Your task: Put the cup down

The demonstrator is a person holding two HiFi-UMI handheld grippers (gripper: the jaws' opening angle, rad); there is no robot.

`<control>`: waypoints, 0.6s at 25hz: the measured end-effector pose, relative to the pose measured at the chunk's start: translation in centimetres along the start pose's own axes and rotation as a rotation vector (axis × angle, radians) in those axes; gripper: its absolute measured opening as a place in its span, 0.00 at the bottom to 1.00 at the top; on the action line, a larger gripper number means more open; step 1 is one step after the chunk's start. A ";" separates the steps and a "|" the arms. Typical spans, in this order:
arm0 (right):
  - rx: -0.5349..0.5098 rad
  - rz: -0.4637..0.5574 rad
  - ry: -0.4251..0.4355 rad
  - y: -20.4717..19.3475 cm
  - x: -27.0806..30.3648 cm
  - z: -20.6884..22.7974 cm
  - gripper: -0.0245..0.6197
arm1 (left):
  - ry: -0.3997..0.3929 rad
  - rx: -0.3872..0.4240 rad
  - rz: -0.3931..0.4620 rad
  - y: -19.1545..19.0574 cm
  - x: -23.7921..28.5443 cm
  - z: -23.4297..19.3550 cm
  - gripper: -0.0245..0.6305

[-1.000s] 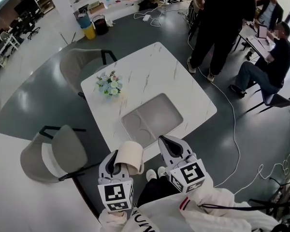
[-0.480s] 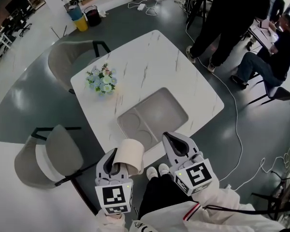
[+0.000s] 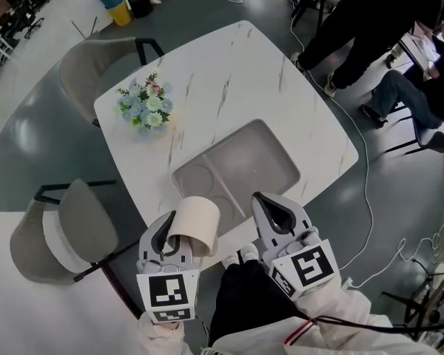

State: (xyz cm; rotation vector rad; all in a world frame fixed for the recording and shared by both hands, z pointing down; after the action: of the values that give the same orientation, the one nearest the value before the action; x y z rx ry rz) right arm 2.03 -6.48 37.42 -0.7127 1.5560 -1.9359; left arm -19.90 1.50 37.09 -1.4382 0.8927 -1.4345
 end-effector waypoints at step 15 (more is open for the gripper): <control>0.032 -0.029 -0.025 -4.5 3.2 2.2 0.05 | -0.022 0.021 -0.084 -2.5 4.9 -1.5 0.10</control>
State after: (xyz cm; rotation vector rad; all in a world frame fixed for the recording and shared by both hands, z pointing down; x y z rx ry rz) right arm 0.86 -9.43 42.46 -0.7475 1.5036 -1.9613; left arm -21.29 -2.36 41.08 -1.4879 0.8094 -1.4834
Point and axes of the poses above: the fingertips, and each gripper's own axes: x forward along the fingers, z to its right, y out of its top, the point moved 10 cm from there along -x, backward along the fingers, and after that the axes turned 15 degrees about z, right-handed, at the moved point
